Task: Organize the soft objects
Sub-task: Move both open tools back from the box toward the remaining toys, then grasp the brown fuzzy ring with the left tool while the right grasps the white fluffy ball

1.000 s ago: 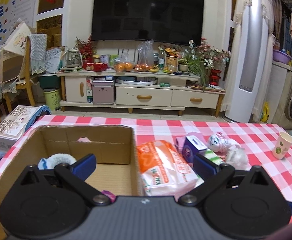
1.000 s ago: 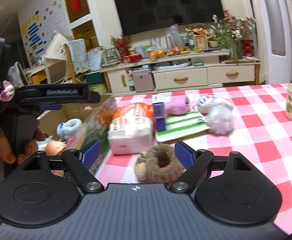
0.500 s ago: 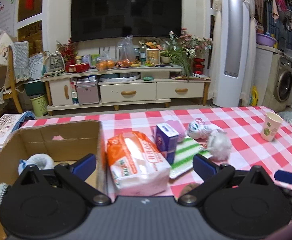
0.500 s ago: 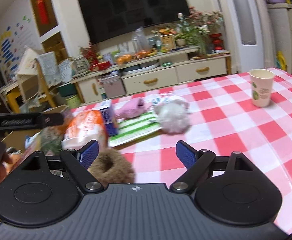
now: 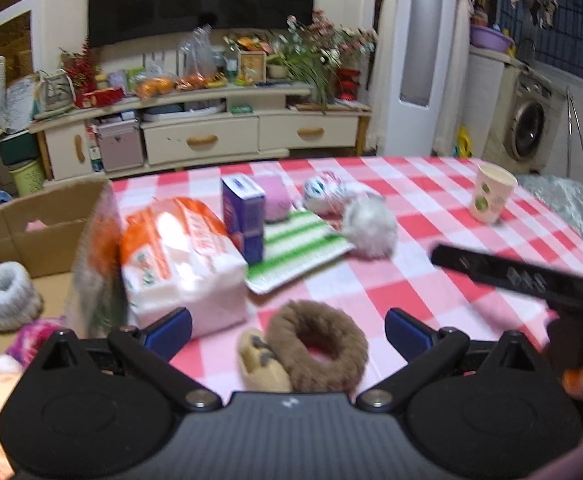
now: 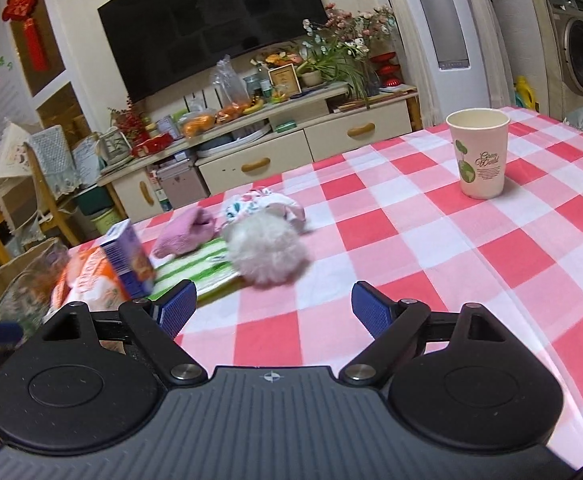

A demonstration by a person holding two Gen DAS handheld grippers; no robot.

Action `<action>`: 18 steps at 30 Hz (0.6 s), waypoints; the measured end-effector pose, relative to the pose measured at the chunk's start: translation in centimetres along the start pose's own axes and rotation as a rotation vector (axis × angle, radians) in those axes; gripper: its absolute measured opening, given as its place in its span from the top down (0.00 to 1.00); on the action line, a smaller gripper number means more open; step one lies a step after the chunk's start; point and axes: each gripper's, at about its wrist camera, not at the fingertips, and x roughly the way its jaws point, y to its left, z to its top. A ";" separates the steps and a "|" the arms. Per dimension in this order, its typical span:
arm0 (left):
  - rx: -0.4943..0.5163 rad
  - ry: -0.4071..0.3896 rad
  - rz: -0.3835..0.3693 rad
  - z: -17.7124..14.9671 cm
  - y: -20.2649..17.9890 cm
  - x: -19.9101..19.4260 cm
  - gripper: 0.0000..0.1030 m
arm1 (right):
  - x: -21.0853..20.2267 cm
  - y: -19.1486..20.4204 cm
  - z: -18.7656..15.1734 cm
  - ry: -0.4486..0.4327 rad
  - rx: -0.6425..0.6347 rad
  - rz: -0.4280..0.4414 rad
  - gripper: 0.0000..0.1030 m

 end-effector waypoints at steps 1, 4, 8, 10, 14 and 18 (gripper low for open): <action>0.007 0.010 -0.005 -0.2 -0.3 0.2 0.01 | 0.6 0.0 0.1 0.001 0.006 0.005 0.00; 0.026 0.034 -0.016 -0.7 -1.1 1.0 0.01 | 2.6 -0.1 0.5 0.012 0.008 0.013 0.00; 0.051 0.069 -0.011 -1.3 -1.9 2.3 0.01 | 5.1 -0.1 1.2 0.031 0.004 0.034 0.00; 0.053 0.088 -0.005 -1.5 -2.0 2.9 0.01 | 6.3 -0.2 1.6 0.040 0.003 0.039 0.00; 0.046 0.110 0.003 -1.6 -2.0 4.1 0.01 | 8.2 -0.4 2.3 0.052 0.012 0.055 0.00; 0.045 0.121 0.000 -1.6 -2.3 4.9 0.01 | 9.7 -0.5 2.8 0.062 0.004 0.061 0.00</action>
